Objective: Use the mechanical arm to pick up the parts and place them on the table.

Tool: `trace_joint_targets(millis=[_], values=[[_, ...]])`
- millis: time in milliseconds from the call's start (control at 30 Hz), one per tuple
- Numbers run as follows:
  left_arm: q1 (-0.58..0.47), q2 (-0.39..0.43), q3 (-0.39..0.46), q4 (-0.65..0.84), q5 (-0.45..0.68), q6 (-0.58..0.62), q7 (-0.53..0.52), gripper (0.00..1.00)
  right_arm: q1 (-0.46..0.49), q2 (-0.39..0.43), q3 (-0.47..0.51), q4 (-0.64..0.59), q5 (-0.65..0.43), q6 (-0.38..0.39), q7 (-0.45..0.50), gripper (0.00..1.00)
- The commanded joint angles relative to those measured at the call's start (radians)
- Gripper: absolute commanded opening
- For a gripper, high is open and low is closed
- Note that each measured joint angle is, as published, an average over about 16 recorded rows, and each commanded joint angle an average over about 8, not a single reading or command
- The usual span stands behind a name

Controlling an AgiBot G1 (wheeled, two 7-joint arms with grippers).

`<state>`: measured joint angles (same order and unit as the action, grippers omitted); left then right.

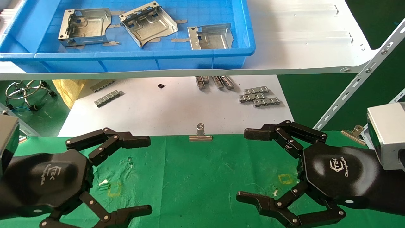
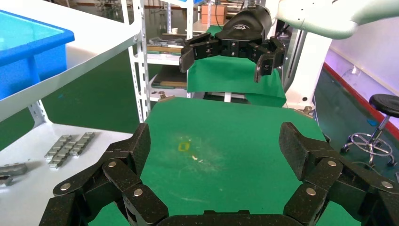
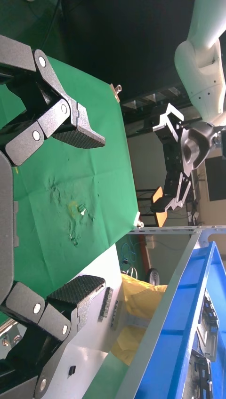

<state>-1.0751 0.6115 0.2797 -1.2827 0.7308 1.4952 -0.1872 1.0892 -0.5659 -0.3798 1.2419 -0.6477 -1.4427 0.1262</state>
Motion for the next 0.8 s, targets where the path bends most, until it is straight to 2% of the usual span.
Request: trace_joint_targets(millis=[33, 800], values=[[0.000, 0.000, 0.000, 0.000, 0.000, 0.000, 0.000, 1.00, 0.000, 0.000, 0.000, 0.000, 0.000, 0.000, 0.000, 1.00], [0.000, 0.000, 0.000, 0.000, 0.000, 0.000, 0.000, 1.00, 0.000, 0.000, 0.000, 0.000, 0.000, 0.000, 0.000, 1.00]])
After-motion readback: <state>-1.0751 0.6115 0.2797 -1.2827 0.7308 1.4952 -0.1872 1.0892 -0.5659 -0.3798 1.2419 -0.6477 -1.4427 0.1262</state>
